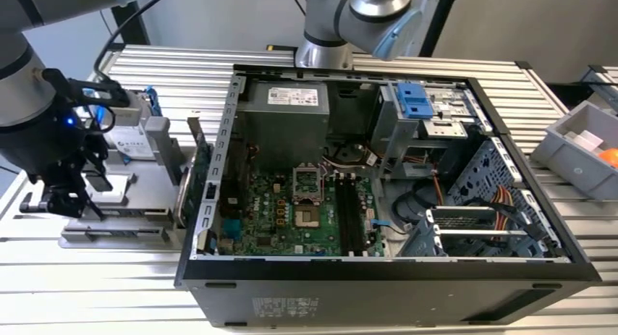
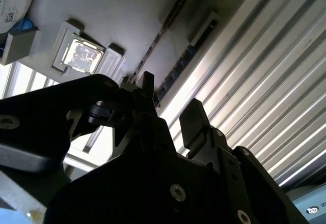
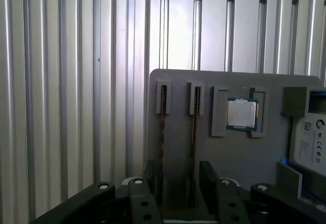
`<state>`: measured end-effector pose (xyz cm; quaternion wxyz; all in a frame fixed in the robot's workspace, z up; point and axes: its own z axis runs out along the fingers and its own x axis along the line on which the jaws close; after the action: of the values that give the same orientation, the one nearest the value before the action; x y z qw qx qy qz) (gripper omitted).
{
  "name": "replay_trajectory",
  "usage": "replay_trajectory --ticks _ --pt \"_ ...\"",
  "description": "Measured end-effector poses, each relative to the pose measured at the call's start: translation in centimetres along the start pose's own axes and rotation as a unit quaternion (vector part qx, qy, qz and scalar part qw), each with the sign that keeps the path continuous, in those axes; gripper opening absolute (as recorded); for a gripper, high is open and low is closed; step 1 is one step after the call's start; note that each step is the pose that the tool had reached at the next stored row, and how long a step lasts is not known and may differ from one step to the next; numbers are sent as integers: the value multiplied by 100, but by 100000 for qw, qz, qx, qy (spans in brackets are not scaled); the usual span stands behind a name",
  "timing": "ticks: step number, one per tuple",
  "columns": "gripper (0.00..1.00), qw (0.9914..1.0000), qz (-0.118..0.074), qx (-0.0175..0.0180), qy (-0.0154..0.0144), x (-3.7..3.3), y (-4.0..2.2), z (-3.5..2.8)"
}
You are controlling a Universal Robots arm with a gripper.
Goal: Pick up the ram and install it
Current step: 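Pick up the ram and move it above insertion slot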
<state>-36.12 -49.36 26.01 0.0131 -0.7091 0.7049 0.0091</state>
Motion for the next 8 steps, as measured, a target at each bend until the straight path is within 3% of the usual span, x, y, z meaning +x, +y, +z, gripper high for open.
replay_trajectory --ticks 8 --pt "100 100000 36 -1 0 28 1 69"
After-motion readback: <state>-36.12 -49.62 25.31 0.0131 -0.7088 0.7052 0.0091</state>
